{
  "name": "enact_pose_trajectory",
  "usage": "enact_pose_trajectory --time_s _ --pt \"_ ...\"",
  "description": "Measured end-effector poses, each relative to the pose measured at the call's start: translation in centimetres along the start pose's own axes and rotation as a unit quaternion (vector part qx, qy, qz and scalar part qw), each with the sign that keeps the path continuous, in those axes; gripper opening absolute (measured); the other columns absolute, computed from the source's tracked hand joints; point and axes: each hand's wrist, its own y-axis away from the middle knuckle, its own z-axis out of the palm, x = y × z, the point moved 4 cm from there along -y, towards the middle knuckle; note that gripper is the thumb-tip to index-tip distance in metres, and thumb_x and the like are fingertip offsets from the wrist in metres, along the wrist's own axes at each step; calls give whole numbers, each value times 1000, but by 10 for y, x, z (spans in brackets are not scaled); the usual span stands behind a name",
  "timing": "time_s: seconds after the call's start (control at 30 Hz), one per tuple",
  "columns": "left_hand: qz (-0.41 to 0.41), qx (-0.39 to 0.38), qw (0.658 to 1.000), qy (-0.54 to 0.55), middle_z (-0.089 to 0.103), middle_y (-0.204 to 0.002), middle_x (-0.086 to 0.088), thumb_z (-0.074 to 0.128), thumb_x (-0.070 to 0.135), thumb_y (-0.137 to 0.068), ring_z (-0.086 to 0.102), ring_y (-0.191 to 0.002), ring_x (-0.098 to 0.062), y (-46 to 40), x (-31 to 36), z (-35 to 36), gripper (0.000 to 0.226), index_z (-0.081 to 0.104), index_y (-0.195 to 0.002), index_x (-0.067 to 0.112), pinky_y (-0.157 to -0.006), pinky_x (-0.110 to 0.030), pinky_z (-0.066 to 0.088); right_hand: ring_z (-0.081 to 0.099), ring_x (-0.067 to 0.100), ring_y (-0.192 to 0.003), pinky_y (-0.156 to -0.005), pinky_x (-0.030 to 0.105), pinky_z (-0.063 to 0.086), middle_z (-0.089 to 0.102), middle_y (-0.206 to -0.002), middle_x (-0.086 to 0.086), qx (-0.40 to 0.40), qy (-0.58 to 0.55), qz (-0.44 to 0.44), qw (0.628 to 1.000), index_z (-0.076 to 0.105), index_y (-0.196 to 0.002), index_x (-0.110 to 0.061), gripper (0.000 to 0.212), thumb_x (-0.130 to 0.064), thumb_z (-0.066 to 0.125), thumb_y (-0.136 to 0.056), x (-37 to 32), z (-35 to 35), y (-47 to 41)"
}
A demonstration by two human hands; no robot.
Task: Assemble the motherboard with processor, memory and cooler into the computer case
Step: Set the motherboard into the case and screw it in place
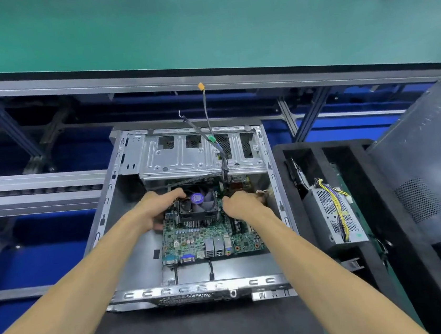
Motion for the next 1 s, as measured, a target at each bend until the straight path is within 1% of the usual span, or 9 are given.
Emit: enact_pose_trajectory --time_s 0.1,0.13,0.23,0.33,0.43,0.6,0.7,0.83,1.0 --pt "-4 27 1000 -15 64 -58 -4 80 52 -57 55 -39 -11 -5 -2 -2 72 58 -105 5 -41 -25 48 40 46 -137 -114 53 35 39 -150 32 -4 50 -43 998 36 -148 6 64 -42 29 -106 -2 3 13" --pt "-5 29 999 -17 69 -71 -12 80 53 -56 53 -42 -12 -7 -2 -2 73 58 -104 4 -43 -25 49 46 46 -132 -112 53 38 45 -146 31 5 62 -66 996 43 -143 5 60 -40 28 -106 -3 1 19" --pt "4 33 999 -26 61 -124 -22 79 58 -50 64 -74 -23 -10 -3 -2 81 59 -108 5 -56 -31 54 61 36 -104 -89 41 49 65 -118 19 48 62 -141 987 59 -107 -2 47 -40 32 -106 -4 -5 39" --pt "3 34 999 -22 68 -118 -18 78 61 -48 69 -90 -27 -9 -3 -1 91 60 -117 4 -58 -32 56 62 28 -77 -74 36 55 63 -79 5 19 105 -227 968 57 -77 -9 47 -50 52 -99 -9 -7 62" --pt "6 31 999 -12 69 -83 -8 80 57 -53 63 -60 -17 -7 -3 -1 82 63 -112 3 -54 -29 55 68 25 -84 -79 39 59 72 -91 5 -51 134 -305 942 70 -93 -10 33 -42 75 -87 -16 6 74" --pt "14 24 999 -15 57 -47 5 80 53 -59 49 -32 -7 -6 -3 0 59 61 -92 7 -53 -27 54 64 30 -91 -75 37 54 68 -103 9 -2 183 -360 915 57 -118 -10 42 -28 77 -85 -19 25 71" --pt "13 16 1000 -5 64 -52 3 80 55 -64 56 -37 -8 -7 -5 -1 66 63 -102 5 -50 -26 54 66 27 -83 -72 35 56 71 -92 5 28 179 -382 906 69 -100 -10 21 -23 73 -83 -19 24 69" --pt "-13 -28 996 -80 68 -108 -11 63 78 -70 64 -73 -19 2 -4 1 103 47 -138 2 -66 -31 55 57 21 -77 -69 30 49 69 -92 1 41 157 -396 904 70 -100 -16 20 -26 73 -82 -15 20 69" --pt "-27 7 979 -200 69 -95 -15 34 85 -82 71 -81 -28 26 -5 -7 105 29 -150 5 -59 -40 61 60 19 -79 -68 29 46 67 -89 -4 52 135 -395 907 70 -106 -20 23 -29 69 -85 -10 14 65"
